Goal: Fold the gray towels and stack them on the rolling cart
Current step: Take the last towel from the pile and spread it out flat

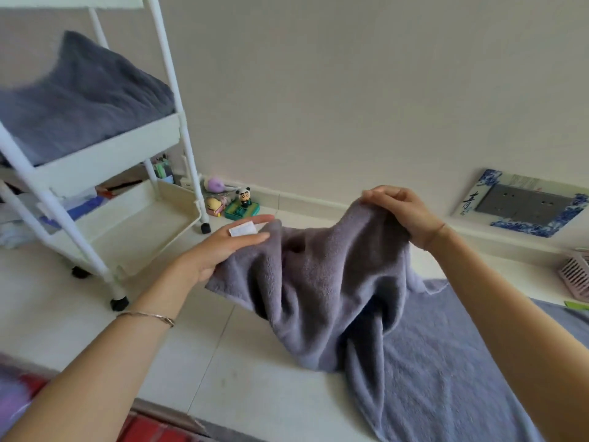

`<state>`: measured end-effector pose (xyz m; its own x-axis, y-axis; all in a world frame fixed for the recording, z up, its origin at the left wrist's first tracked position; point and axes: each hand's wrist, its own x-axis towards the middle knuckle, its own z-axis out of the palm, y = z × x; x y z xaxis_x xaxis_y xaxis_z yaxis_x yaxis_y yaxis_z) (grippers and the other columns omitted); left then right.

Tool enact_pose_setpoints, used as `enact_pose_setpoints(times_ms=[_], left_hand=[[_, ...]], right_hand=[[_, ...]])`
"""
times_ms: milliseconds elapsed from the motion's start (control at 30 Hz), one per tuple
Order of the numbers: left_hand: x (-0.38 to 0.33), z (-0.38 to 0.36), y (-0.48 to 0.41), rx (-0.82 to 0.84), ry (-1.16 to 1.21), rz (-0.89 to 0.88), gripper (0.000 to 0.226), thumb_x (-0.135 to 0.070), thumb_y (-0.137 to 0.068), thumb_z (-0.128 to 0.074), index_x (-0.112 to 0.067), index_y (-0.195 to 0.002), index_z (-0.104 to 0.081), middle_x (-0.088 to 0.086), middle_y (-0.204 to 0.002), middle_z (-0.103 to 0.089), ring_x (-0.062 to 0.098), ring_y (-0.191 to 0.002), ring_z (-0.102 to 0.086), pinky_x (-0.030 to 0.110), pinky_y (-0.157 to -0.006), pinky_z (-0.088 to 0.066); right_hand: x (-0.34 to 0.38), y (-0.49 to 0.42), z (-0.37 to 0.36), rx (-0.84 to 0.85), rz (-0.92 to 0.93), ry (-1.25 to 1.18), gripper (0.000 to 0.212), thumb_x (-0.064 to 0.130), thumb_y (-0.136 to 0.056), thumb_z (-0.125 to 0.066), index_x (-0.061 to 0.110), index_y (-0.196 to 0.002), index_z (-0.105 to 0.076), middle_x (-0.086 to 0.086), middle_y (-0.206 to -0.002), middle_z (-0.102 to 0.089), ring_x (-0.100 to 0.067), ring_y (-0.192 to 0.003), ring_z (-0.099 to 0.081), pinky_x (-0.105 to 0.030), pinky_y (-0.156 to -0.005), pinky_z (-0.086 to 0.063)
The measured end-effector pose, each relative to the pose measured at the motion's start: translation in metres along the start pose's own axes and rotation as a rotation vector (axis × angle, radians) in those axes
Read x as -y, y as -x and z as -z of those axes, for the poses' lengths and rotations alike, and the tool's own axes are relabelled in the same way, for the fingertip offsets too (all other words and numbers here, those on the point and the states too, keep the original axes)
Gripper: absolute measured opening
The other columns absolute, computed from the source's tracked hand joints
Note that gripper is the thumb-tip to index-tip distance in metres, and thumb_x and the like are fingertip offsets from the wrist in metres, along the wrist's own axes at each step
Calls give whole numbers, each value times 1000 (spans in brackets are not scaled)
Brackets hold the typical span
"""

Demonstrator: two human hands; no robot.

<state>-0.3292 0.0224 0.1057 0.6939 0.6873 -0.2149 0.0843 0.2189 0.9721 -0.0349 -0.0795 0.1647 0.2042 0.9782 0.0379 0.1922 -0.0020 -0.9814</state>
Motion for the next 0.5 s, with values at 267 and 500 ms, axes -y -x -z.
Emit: enact_pose_setpoints(times_ms=[267, 500], left_hand=[[92, 61, 7, -604, -932, 140, 44, -4, -85, -55, -26, -123, -57, 2, -129, -58, 25, -116, -54, 28, -91, -42], [146, 27, -23, -350, -1306, 134, 48, -36, -101, -34, -25, -147, -28, 2, -156, -23, 25, -143, -18, 37, -116, -13]], right_hand=[[-123, -40, -61, 2, -227, 802, 43, 27, -88, -60, 17, -129, -53, -7, -138, -49, -27, -127, -45, -33, -107, -34], [-188, -6, -116, 185, -193, 901, 43, 41, -93, -53, 25, -132, -50, -3, -148, -37, -25, -135, -35, -39, -113, -26]])
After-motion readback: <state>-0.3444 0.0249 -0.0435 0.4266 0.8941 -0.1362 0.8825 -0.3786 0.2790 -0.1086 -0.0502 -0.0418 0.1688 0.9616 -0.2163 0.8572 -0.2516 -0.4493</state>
